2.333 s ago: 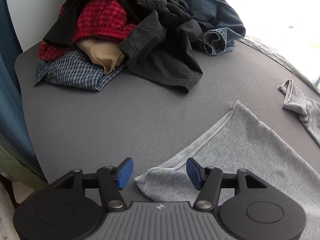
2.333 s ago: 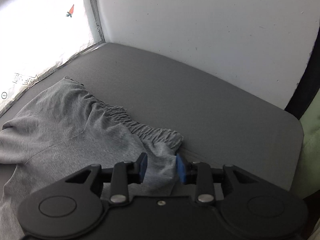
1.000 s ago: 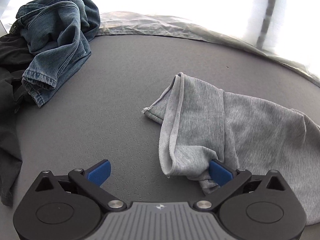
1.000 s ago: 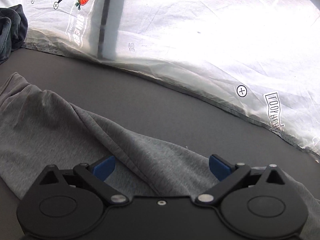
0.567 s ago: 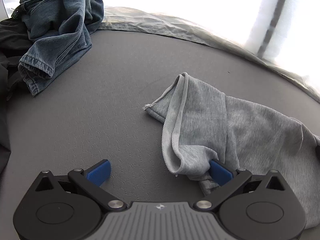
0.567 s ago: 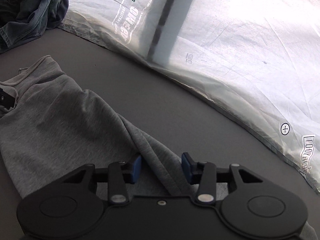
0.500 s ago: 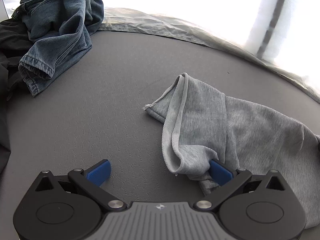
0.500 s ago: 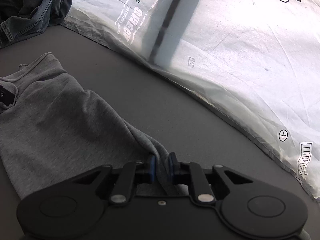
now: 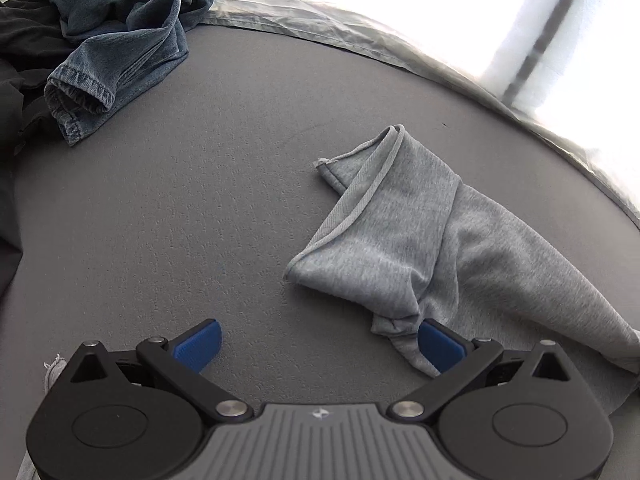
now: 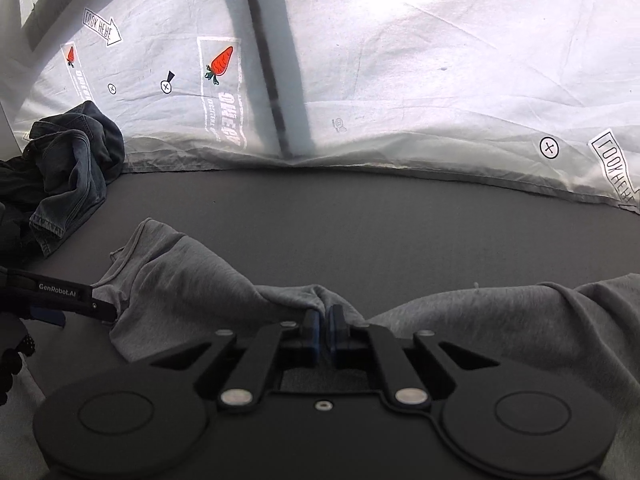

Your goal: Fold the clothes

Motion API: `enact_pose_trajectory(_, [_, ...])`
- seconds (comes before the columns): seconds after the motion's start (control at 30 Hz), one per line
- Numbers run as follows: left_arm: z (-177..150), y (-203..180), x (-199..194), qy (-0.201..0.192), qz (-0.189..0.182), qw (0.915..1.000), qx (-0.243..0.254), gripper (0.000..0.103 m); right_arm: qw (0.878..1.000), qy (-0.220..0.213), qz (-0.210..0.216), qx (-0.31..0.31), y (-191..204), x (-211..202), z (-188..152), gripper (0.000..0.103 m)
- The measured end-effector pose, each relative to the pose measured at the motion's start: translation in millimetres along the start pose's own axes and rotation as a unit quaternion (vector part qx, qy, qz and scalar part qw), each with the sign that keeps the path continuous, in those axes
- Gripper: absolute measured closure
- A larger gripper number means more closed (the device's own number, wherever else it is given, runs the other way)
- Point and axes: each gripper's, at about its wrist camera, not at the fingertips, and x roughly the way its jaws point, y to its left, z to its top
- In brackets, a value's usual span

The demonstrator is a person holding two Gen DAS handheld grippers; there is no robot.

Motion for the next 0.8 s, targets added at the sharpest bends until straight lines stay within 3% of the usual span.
enact_pose_trajectory(0.2, [-42, 7, -35, -0.003, -0.029, 0.9996, -0.001, 0.0, 0.999, 0.036, 0.012, -0.032, 9, -48, -57, 0.099])
enact_pose_trajectory(0.4, [-71, 8, -46, 0.011, -0.03, 0.9995, 0.006, 0.0, 0.996, 0.083, 0.0, 0.022, -2, -68, -106, 0.098])
enact_pose_trajectory(0.57, [-76, 15, -44, 0.022, -0.015, 0.9996, -0.005, 0.0, 0.996, 0.071, 0.0, 0.047, -5, -72, -92, 0.093])
enact_pose_trajectory(0.8, [-66, 45, -44, 0.015, 0.02, 0.9992, -0.033, 0.0, 0.99, 0.045, 0.064, 0.117, -11, -65, -63, 0.078])
